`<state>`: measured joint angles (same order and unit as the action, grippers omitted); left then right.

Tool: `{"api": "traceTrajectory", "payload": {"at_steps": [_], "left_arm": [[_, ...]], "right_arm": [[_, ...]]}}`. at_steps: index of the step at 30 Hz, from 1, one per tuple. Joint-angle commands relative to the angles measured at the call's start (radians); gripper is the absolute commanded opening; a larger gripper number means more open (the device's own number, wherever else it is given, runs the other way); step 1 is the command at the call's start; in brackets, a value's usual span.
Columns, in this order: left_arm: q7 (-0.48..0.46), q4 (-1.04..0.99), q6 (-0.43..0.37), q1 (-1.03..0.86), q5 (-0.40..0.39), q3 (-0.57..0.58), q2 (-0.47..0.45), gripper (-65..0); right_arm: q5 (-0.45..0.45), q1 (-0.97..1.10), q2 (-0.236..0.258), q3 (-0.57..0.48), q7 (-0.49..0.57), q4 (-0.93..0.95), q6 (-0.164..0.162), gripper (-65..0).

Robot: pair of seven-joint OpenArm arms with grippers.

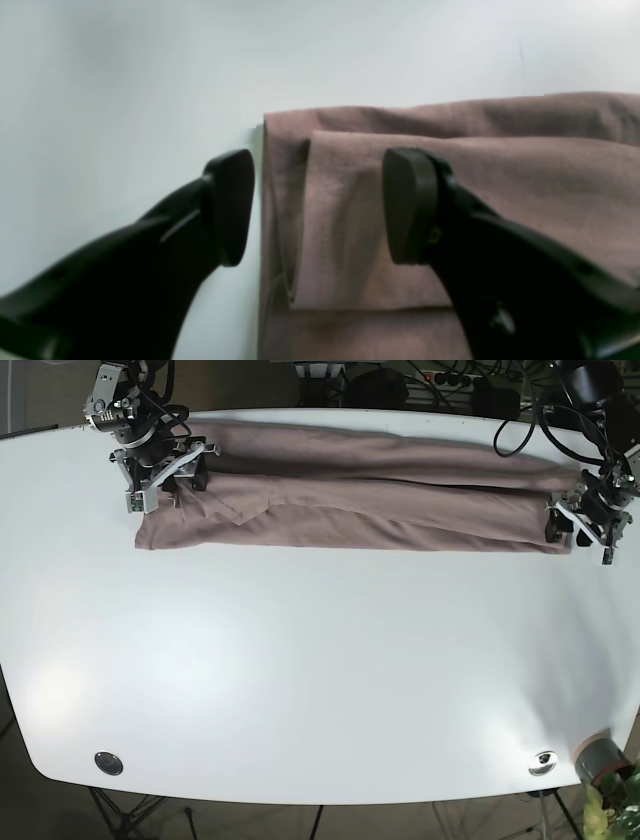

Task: Fold the T-shirt properly
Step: 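Lay the folded edge down and slide both grippers along the fold, then regrasp the folded strip's ends with both grippers and pull it straight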

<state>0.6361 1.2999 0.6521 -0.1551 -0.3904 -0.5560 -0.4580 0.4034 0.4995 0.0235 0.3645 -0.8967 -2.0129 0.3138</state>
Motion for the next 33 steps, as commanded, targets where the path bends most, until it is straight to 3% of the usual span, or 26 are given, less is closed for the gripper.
{"api": "traceTrajectory", "payload": {"at_steps": [1, 5, 7, 11, 17, 23, 27, 33], "left_arm": [[-0.022, 0.02, 0.001, 0.01, -0.017, -0.006, -0.026, -27.2], [-0.02, 0.048, 0.008, 0.01, -0.035, -0.014, -0.026, -27.2], [-0.02, 0.096, 0.046, 0.01, -0.081, -0.042, -0.025, -27.2], [-0.017, 0.174, 0.046, 0.009, -0.13, -0.052, -0.02, -27.2], [-0.017, 0.287, 0.046, -0.019, -0.137, 0.047, -0.018, -27.2], [-0.022, 0.333, 0.046, -0.064, -0.137, 0.118, -0.02, -27.2], [-0.022, 0.309, 0.046, -0.087, -0.123, 0.119, -0.022, -27.2], [-0.023, 0.215, 0.046, -0.085, 0.009, 0.119, 0.038, -27.2]], "right_arm": [[0.013, 0.001, -0.007, 0.0, 0.038, -0.024, 0.0, -21.1], [0.013, -0.008, -0.01, -0.011, 0.049, -0.026, 0.006, -19.3], [0.013, -0.04, -0.01, -0.045, 0.049, -0.022, 0.008, -19.3], [0.005, -0.094, -0.003, -0.114, 0.047, -0.019, 0.008, -19.3], [0.005, -0.147, 0.019, -0.203, 0.024, -0.004, -0.002, -19.3], [-0.002, -0.103, 0.017, -0.2, 0.017, 0.036, -0.003, -19.3], [-0.076, -0.06, 0.01, -0.17, 0.02, 0.039, -0.005, -20.8], [-0.133, -0.046, 0.014, -0.164, 0.055, 0.096, -0.002, -24.7]]}}
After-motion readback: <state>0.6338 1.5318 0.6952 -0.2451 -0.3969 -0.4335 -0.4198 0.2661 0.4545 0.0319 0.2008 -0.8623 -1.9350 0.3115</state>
